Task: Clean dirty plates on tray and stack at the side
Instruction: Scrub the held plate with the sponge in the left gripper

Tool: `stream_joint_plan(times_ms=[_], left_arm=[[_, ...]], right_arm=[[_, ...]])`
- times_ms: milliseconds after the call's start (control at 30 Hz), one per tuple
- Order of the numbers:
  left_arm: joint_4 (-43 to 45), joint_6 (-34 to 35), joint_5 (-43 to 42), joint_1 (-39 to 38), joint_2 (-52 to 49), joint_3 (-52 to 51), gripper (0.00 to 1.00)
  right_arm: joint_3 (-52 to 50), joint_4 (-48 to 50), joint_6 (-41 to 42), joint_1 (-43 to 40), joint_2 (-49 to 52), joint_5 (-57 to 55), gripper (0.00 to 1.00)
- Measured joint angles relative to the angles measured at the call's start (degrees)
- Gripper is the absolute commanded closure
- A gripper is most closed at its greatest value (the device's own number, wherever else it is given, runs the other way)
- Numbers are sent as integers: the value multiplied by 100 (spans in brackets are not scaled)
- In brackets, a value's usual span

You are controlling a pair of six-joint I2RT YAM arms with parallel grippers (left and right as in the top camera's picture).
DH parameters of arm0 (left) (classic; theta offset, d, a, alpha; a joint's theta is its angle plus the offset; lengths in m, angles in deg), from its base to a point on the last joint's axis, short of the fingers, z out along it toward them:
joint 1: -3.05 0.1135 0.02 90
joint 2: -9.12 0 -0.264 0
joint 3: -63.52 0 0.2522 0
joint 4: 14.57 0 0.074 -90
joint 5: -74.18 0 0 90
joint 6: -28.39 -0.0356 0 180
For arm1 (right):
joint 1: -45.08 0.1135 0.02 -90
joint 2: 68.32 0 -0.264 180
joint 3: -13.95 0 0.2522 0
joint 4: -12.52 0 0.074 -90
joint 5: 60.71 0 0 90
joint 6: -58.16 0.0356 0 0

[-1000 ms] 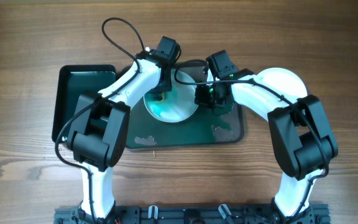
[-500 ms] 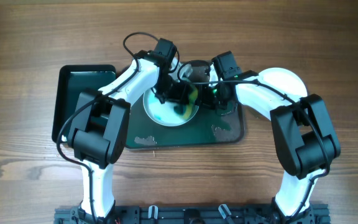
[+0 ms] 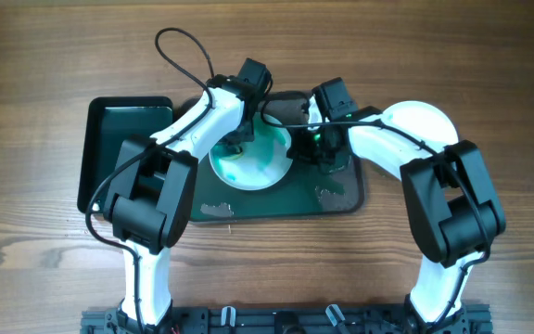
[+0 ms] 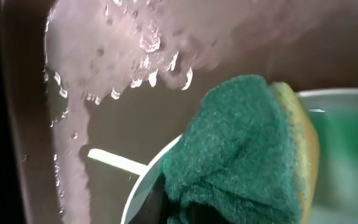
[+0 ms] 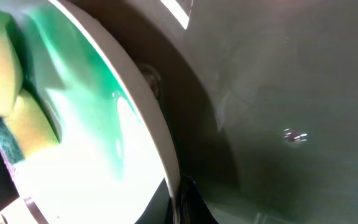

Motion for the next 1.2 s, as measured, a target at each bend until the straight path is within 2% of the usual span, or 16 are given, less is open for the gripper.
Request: stream_joint_plan(times_ms=[100,367,467,600,700,867,1067,1200], left_arm=[[-382,-85,-350,20,0,0,96],[-798,-2083,-3407,284,7,-13,96],[-507,-2308,-3978,225,-2,-55,96],[249,-2146,-4275,216,-4,-92,96],[844,-1725,-4098,195,-7,-98,96],[992,-1027,-2944,72,-2,-98,96],[796,-721,-1729,-24,31,-44,96],[269,-232,-723,-20,31,-15,96]], right_arm=[[-22,-11,-63,4,0,50,96],[-26,-66,-170,-39,0,74,96],[-28,-63,-164,-39,0,76,96],[-28,-52,-105,-55,0,70,96],[-28,-44,-76,-61,0,59,96],[-28,-9,-52,-61,0,55,96],[-28,20,-55,-59,0,52,96],[-28,17,-57,-42,0,57,96]])
